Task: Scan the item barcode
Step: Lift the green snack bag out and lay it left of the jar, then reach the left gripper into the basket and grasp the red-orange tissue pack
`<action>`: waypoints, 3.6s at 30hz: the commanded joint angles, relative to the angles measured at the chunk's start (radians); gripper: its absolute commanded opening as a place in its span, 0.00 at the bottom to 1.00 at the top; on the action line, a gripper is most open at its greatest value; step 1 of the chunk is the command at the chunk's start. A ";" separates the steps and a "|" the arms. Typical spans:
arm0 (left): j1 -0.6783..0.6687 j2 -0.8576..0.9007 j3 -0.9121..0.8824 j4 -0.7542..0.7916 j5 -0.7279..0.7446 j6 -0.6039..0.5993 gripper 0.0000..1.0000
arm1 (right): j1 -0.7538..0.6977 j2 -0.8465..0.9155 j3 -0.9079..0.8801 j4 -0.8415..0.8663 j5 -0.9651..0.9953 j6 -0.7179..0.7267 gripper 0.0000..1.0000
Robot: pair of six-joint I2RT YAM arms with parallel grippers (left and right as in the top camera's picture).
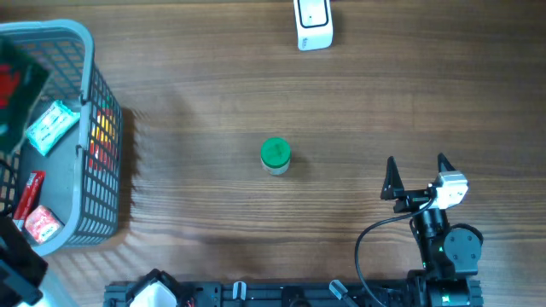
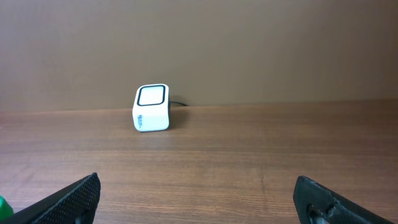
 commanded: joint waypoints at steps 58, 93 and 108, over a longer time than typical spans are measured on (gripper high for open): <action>-0.883 0.448 -0.325 -0.303 -0.173 0.019 1.00 | -0.004 0.000 -0.001 0.004 -0.013 0.010 1.00; 0.092 0.694 -0.252 -0.428 -0.588 0.085 0.68 | -0.004 0.000 -0.001 0.004 -0.013 0.010 1.00; 0.092 0.774 -0.361 -0.443 -0.724 0.145 0.55 | -0.004 0.000 -0.001 0.004 -0.013 0.010 1.00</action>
